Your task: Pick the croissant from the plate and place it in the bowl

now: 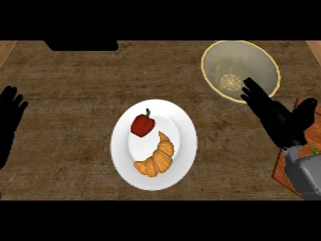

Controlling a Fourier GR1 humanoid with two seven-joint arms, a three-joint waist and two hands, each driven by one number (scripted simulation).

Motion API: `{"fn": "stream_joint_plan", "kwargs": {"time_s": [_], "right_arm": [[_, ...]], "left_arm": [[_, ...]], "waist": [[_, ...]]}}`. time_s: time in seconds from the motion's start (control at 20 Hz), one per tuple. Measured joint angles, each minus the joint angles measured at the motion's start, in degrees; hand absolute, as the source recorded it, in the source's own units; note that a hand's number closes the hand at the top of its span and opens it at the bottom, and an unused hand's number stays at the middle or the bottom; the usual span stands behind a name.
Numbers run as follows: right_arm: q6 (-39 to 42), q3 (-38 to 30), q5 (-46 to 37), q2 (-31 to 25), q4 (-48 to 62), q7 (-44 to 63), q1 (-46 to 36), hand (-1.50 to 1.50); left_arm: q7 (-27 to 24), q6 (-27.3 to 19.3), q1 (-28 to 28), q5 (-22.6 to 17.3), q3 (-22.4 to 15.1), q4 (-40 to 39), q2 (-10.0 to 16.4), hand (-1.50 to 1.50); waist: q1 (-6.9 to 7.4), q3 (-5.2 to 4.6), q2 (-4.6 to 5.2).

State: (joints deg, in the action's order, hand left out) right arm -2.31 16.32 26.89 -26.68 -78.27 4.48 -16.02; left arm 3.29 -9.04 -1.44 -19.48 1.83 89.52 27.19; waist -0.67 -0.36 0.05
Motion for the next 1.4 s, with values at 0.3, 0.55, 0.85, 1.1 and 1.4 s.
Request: {"fn": "stream_joint_plan", "kwargs": {"time_s": [0.3, 0.55, 0.85, 1.1, 1.4], "right_arm": [[1.1, -0.5, 1.1, 7.7, -2.2, -10.9, 3.3, 1.5], [-12.1, -4.1, -6.1, 10.1, -0.1, -20.3, 10.0, -1.5], [-13.3, 0.6, -14.2, 10.0, -5.9, -30.2, 17.3, -1.5], [-14.6, 5.4, -22.4, 3.2, -14.5, -20.0, 18.4, -1.5], [-12.1, 10.6, -31.1, -3.2, -21.3, 1.1, 11.4, -1.5]], "left_arm": [[0.5, -4.7, -4.5, 8.3, -2.8, 1.7, 0.4, 0.0], [1.7, -6.4, -5.6, 11.8, -4.9, 2.2, 0.3, 0.0], [4.7, -7.6, -9.1, 15.5, -7.6, 1.9, -1.3, 0.0], [4.8, -7.7, -9.5, 16.5, -8.2, 1.5, -2.3, 0.0], [5.5, -7.8, -10.2, 17.5, -8.8, 1.5, -3.2, 0.0]], "waist": [[0.01, 0.43, -0.04], [-1.65, 0.39, -0.2], [-0.62, 0.37, -0.21], [-0.07, 0.25, -0.27], [0.82, 0.15, -0.22]]}}
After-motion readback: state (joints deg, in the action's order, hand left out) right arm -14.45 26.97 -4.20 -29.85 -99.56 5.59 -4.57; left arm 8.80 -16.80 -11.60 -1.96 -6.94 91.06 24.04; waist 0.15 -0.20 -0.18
